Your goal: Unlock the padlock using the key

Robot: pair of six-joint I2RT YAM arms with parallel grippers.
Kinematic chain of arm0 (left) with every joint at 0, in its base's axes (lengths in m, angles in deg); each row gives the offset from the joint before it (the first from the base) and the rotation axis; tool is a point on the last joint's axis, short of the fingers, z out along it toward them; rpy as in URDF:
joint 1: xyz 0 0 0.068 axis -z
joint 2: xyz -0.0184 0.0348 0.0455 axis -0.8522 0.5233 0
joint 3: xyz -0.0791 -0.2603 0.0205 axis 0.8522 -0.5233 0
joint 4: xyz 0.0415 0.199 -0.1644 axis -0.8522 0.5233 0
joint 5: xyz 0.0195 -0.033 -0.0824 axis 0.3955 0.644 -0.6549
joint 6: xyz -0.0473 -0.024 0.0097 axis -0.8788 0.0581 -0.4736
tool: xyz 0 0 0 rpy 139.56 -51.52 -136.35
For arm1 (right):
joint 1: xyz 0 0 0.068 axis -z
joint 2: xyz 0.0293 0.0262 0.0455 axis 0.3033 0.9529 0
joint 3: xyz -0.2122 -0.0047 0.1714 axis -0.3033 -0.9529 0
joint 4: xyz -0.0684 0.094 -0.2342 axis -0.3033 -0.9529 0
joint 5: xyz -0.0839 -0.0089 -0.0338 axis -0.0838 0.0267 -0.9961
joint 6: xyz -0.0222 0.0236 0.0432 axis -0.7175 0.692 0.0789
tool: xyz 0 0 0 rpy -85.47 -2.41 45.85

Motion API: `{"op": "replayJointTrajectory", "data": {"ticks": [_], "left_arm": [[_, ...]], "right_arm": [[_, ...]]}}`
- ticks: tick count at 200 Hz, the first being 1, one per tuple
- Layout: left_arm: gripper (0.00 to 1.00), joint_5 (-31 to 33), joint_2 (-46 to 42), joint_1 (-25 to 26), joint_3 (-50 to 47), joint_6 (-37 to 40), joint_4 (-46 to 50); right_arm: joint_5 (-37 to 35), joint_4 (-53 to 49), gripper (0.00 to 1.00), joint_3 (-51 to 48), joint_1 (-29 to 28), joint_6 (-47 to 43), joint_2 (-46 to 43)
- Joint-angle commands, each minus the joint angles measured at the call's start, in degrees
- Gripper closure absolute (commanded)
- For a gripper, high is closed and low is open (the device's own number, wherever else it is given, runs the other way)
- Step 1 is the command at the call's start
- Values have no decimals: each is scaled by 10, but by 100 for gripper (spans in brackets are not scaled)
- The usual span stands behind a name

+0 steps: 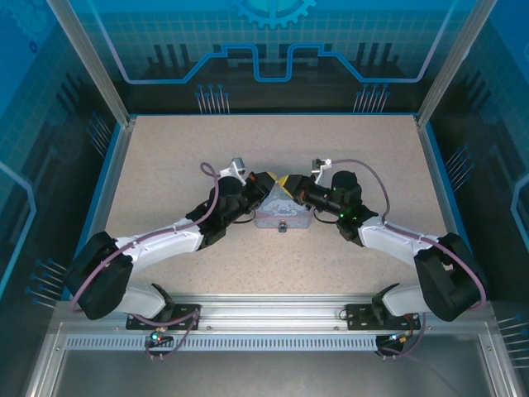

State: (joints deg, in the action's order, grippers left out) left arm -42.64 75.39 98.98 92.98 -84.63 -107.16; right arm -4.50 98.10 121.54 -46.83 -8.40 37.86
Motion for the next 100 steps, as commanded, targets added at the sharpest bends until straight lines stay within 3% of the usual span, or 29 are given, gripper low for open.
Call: {"op": "replayJointTrajectory", "data": {"ticks": [1,51,100], "left_arm": [[100,-18,7,2,23,19,-9],[100,-20,10,2,31,22,-3],[100,-24,16,2,41,29,4]], "right_arm": [[21,9,90,13,4,-11,-4],[27,12,100,12,5,-13,-4],[42,19,100,14,5,-16,-3]]}}
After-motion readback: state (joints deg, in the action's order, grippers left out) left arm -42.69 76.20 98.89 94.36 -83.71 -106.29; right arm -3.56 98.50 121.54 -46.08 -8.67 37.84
